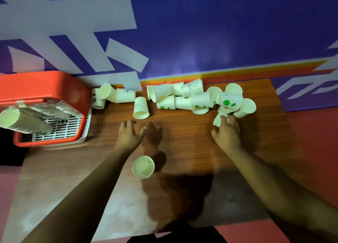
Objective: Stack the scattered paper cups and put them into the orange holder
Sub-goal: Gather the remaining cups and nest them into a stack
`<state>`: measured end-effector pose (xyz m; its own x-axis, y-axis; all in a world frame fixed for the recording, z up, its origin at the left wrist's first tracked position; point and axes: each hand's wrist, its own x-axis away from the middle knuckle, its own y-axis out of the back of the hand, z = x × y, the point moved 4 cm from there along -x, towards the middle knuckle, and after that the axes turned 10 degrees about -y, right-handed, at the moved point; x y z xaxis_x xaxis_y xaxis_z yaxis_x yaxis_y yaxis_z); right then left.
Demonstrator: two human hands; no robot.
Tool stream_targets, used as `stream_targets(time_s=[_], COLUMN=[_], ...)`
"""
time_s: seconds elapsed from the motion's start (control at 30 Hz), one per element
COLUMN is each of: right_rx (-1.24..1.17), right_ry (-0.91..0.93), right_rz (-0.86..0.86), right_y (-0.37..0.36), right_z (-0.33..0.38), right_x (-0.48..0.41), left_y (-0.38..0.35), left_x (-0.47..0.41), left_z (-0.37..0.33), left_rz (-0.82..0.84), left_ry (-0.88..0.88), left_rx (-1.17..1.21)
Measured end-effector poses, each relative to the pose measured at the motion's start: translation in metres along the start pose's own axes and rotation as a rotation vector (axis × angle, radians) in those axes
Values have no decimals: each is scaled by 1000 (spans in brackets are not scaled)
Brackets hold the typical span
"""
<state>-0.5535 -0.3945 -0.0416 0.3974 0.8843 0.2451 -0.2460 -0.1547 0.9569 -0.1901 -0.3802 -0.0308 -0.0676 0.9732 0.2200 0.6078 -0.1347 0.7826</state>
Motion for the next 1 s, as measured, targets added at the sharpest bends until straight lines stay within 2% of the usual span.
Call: stream_targets(time_s=[0.17, 0.3, 0.4, 0.53, 0.67, 0.73, 0.83, 1.0], right_rx=[76, 131, 133, 50, -210, -386, -562, -785], right_ry=[-58, -40, 21, 101, 76, 51, 46, 140], right_rz=[37, 22, 74, 140, 229, 257, 324, 451], right_y=[-11, -20, -27, -34, -29, -20, -7, 5], right_z=[-13, -13, -5, 8, 23, 32, 49, 86], right_x=[-31, -35, -27, -4, 20, 32, 55, 110], left_y=[0, -13, -25, -38, -32, -23, -6, 27], left_x=[-68, -103, -115, -120, -117, -110, -86, -24], left_z=[4, 8, 8, 11, 11, 9, 5, 19], left_rz=[-73, -100, -84, -10, 14, -15, -110, -197], left_ry=[341, 449, 506, 515, 483, 465, 410, 300], left_rx=[116, 104, 107, 114, 93, 106, 245, 433])
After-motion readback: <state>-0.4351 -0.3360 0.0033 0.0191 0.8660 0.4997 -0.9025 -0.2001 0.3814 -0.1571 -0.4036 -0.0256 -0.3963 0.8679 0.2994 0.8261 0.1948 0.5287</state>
